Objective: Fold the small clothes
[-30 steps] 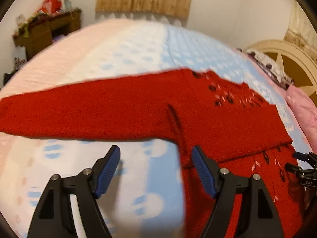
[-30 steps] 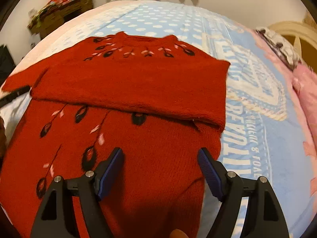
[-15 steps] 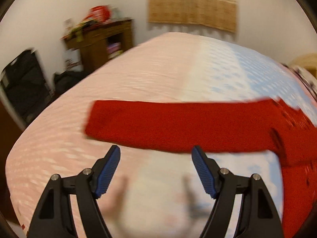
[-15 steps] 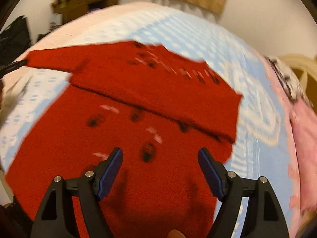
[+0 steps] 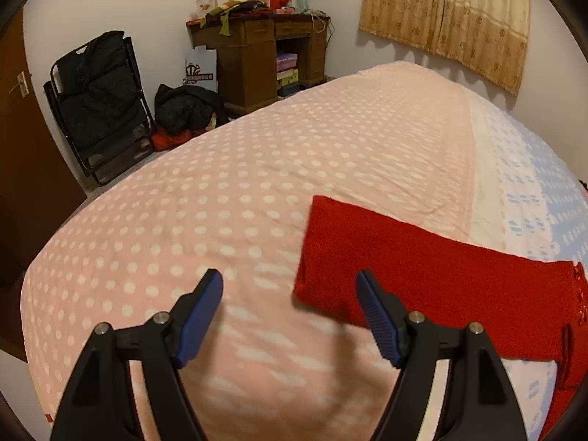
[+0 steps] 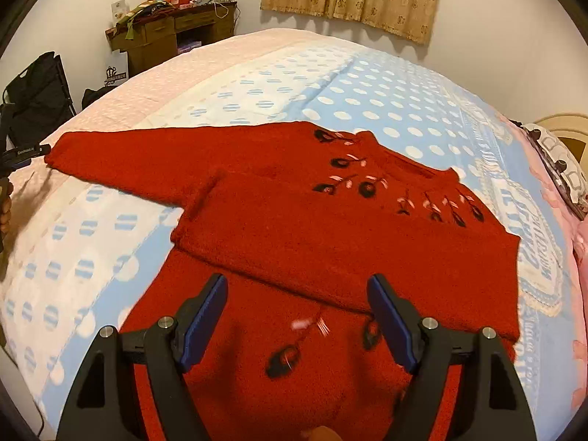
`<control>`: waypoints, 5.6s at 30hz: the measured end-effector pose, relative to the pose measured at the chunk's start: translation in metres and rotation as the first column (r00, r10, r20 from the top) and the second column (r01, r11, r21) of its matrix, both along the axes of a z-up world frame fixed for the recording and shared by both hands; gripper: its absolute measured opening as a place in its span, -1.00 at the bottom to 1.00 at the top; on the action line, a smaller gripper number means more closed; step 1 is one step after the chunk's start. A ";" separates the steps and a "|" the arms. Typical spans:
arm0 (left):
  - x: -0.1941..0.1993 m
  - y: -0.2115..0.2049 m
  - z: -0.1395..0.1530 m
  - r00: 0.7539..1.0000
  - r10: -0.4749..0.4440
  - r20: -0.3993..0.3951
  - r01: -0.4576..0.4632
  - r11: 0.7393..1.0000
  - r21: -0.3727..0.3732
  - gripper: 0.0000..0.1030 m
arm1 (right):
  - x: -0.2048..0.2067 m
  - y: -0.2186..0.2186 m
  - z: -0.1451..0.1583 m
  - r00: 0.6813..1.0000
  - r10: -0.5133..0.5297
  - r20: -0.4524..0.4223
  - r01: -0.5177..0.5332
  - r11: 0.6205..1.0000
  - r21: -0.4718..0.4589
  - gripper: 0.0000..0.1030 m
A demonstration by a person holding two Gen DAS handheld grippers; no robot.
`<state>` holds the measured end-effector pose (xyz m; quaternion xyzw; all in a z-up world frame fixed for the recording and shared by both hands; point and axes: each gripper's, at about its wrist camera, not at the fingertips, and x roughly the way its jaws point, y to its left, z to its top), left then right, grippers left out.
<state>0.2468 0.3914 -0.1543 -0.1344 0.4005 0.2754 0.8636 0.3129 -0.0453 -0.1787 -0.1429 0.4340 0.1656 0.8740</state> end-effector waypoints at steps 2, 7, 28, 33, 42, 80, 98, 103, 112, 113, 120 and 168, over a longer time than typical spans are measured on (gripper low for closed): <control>0.008 0.003 -0.005 1.000 -0.021 -0.004 0.021 0.999 -0.032 0.50 | 0.001 0.006 -0.006 1.000 0.001 0.004 -0.001 1.000 -0.007 0.53; 0.028 0.003 -0.016 0.997 -0.042 -0.069 0.040 0.998 -0.039 0.50 | -0.004 0.014 -0.023 1.000 0.004 -0.010 -0.004 1.000 -0.006 0.53; 0.026 -0.041 0.054 0.986 -0.140 0.094 0.148 0.986 -0.082 -0.74 | -0.012 0.007 -0.022 1.000 0.010 -0.016 -0.010 1.000 -0.006 0.53; 0.024 -0.069 0.077 0.968 -0.197 0.158 0.215 0.970 -0.113 -0.76 | -0.010 -0.008 -0.015 1.000 -0.016 -0.008 0.016 1.000 -0.022 0.53; 0.023 -0.133 0.118 0.917 -0.305 0.257 0.351 0.923 -0.157 -0.76 | -0.022 -0.041 -0.003 0.999 -0.033 0.000 0.033 0.999 -0.013 0.53; 0.068 -0.336 0.196 0.775 -0.476 0.416 0.582 0.795 -0.174 -0.76 | -0.059 -0.148 -0.016 0.992 -0.124 -0.030 0.127 0.988 0.091 0.54; 0.088 -0.446 0.169 0.722 -0.588 0.364 0.669 0.728 -0.152 -0.76 | -0.064 -0.171 -0.026 0.986 -0.153 -0.072 0.164 0.970 0.178 0.54; 0.097 -0.475 0.141 0.728 -0.605 0.322 0.669 0.729 -0.142 -0.76 | -0.064 -0.173 -0.031 0.984 -0.155 -0.090 0.170 0.968 0.185 0.54; 0.090 -0.524 0.106 0.638 -0.730 0.246 0.765 0.639 -0.087 -0.57 | -0.064 -0.167 -0.038 0.984 -0.144 -0.103 0.160 0.973 0.168 0.57; 0.087 -0.525 0.107 0.628 -0.740 0.241 0.772 0.632 -0.068 -0.39 | -0.064 -0.168 -0.039 0.984 -0.143 -0.105 0.160 0.972 0.173 0.58; 0.050 -0.476 0.107 0.606 -0.764 0.221 0.762 0.637 0.114 0.33 | -0.065 -0.170 -0.038 0.984 -0.140 -0.111 0.160 0.967 0.196 0.60; 0.053 -0.278 -0.037 0.864 -0.504 0.002 0.501 0.860 -0.093 1.00 | 0.065 -0.191 0.019 0.954 -0.297 0.037 0.293 0.952 0.094 -0.86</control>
